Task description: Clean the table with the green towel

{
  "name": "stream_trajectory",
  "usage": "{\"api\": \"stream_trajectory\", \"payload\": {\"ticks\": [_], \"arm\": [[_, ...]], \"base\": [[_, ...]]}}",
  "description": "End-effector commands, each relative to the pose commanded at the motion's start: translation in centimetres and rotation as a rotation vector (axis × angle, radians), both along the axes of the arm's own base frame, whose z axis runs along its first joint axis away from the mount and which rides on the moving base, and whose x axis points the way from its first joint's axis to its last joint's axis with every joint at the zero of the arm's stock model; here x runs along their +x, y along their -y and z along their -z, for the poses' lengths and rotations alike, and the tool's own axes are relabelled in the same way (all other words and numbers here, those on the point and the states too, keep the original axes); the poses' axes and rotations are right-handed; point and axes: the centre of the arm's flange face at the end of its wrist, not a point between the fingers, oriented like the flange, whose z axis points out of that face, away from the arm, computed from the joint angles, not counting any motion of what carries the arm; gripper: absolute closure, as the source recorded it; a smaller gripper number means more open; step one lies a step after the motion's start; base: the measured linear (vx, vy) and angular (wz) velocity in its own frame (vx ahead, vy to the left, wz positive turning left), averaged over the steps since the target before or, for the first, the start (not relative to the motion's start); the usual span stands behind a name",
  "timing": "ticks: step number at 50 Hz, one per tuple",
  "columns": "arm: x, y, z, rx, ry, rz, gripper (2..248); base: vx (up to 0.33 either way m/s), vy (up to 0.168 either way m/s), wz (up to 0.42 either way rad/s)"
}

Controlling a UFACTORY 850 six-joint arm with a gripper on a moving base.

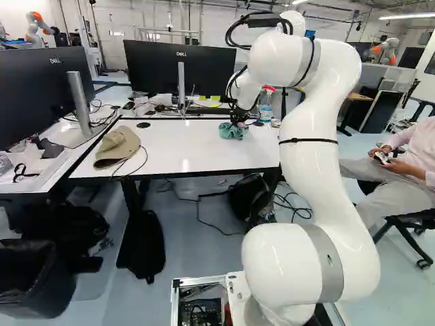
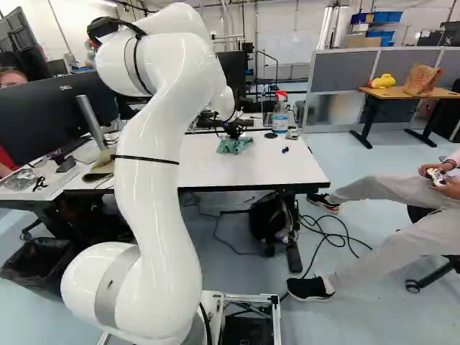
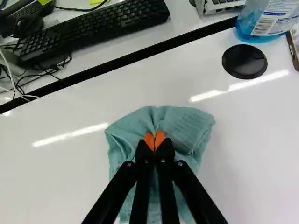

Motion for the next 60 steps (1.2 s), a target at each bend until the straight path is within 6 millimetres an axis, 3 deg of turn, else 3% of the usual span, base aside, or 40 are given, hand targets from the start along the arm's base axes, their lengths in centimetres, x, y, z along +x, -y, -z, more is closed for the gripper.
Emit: {"api": "stream_trajectory", "payload": {"ticks": [27,44,60], "arm": [[4.2,-1.5,0.6,-0.004,0.045,-0.026,227],[3.8,-4.4,0.5,-0.003,0.038,-0.064,227],[1.7,-6.2,0.2,-0.001,0.014,-0.086,227]], "base": [[0.0,0.0,0.0],[0.0,0.0,0.0],[0.0,0.0,0.0]]}}
